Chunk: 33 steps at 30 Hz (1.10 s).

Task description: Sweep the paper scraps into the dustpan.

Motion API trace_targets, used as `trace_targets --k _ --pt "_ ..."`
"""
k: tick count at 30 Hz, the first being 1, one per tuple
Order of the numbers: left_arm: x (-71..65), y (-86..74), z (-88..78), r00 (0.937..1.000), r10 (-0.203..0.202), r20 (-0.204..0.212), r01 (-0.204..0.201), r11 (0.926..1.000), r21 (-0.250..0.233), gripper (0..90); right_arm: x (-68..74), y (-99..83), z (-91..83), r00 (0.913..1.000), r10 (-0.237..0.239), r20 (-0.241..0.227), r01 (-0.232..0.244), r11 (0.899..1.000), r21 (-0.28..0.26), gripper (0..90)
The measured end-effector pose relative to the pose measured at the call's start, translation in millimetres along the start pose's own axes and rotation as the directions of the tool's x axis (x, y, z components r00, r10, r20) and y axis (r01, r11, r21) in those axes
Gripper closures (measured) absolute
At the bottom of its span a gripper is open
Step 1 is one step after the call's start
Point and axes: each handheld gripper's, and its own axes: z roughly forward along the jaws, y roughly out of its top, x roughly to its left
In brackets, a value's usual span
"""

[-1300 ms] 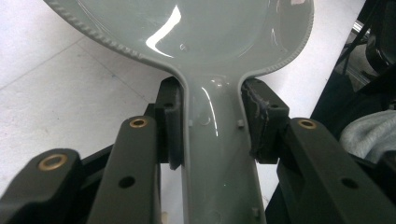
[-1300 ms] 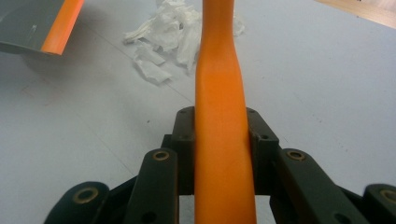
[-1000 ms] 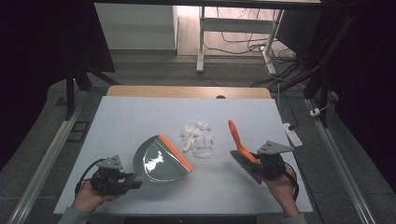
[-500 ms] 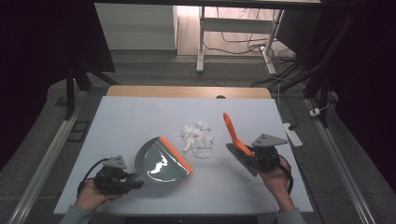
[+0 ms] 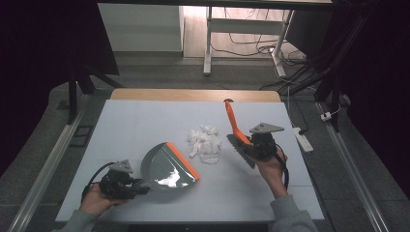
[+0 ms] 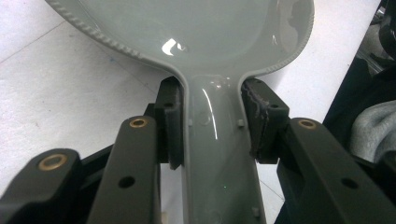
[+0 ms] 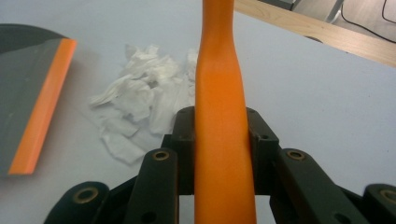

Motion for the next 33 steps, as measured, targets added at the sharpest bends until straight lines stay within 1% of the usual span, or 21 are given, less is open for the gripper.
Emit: trace_targets --k 1,4,5,8,9,12,15,17,18,22,24,27,28,33 --pt "0.4 -0.1 0.3 1.0 -0.002 -0.002 0.002 1.0 0.001 61.3 -2.6 2.9 7.3 1.0 0.008 0.005 -0.008 1.0 0.004 70.3" --pt "1.2 0.4 1.5 1.0 -0.008 -0.004 0.008 0.9999 0.008 61.4 -6.4 6.4 17.5 0.9994 0.034 0.001 -0.034 0.999 0.001 70.2" --pt "1.4 0.3 2.3 1.0 -0.008 -0.004 0.008 0.9999 0.009 61.4 -6.4 6.4 17.5 0.9994 0.034 0.001 -0.034 0.999 0.001 70.2" --pt "2.0 0.7 4.2 0.9999 -0.011 -0.011 0.011 0.9998 0.018 61.4 -7.6 11.0 30.8 0.9994 0.032 0.014 -0.032 0.999 0.015 70.2" --pt "2.0 0.7 4.6 0.9999 -0.011 -0.012 0.011 0.9998 0.017 61.4 -7.6 11.0 30.8 0.9994 0.032 0.014 -0.032 0.999 0.015 70.2" --pt "1.6 -0.5 6.3 0.9999 -0.012 -0.013 0.012 0.9997 0.019 61.3 -6.7 14.8 39.7 0.9997 0.021 0.01 -0.021 1.0 0.013 70.2" --pt "0.9 -1.9 7.2 0.9998 -0.019 -0.012 0.019 0.9996 0.02 61.3 -7.0 16.4 44.2 0.9997 0.019 0.015 -0.019 1.0 0.014 70.2" --pt "0.7 -2.5 6.2 0.9998 -0.014 -0.013 0.015 0.9996 0.023 61.3 -8.0 18.0 48.6 0.9995 0.022 0.024 -0.022 1.0 0.015 70.2" --pt "0.5 -2.8 5.6 0.9998 -0.014 -0.011 0.014 0.9997 0.02 61.3 -8.1 18.7 50.0 0.9993 0.026 0.026 -0.027 1.0 0.014 70.3" --pt "1.9 -2.3 3.6 0.9997 -0.023 -0.007 0.023 0.9997 0.003 61.3 -9.2 23.1 55.1 0.9993 0.022 0.03 -0.022 1.0 0.009 70.2" --pt "2.5 -2.6 2.7 0.9997 -0.023 -0.009 0.023 0.9997 -0.006 61.3 -8.9 27.0 57.4 0.9989 0.024 0.04 -0.025 1.0 0.007 70.3" --pt "3.9 -2.6 1.8 0.9997 -0.025 -0.001 0.025 0.9996 -0.013 61.3 -8.3 28.6 57.9 0.9986 0.033 0.041 -0.033 0.999 0.006 70.2" --pt "4.5 -2.1 2.1 0.9996 -0.029 0.005 0.029 0.9994 -0.017 61.3 -6.7 30.3 57.6 0.9987 0.022 0.047 -0.023 1.0 0.006 70.3" --pt "5.8 -1.0 4.8 0.9997 -0.02 0.011 0.02 0.9998 -0.004 61.3 -6.9 33.0 59.9 0.9984 0.017 0.054 -0.017 1.0 0.012 70.2"
